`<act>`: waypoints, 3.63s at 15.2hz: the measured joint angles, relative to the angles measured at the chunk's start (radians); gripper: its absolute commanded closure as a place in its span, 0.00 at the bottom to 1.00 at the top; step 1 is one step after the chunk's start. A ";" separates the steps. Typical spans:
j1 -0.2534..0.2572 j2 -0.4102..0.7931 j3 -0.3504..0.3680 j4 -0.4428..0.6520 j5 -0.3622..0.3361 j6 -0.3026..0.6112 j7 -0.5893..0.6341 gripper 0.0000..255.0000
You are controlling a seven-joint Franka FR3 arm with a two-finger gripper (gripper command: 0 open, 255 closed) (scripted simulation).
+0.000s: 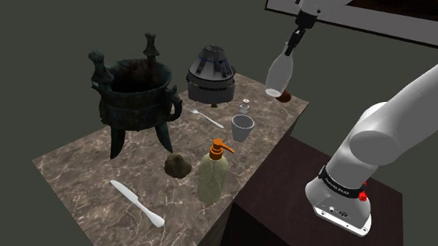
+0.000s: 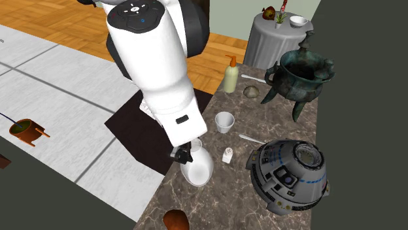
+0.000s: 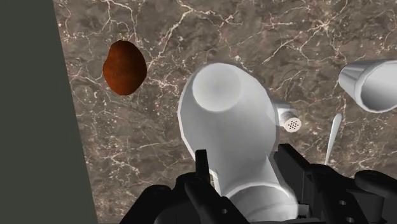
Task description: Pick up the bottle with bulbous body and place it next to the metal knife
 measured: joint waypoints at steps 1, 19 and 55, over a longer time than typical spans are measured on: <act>0.000 -0.003 0.002 0.009 -0.001 -0.012 0.003 1.00; 0.012 0.020 0.014 0.273 0.015 -0.254 0.005 1.00; 0.088 -0.190 0.313 0.366 0.004 -0.558 0.368 1.00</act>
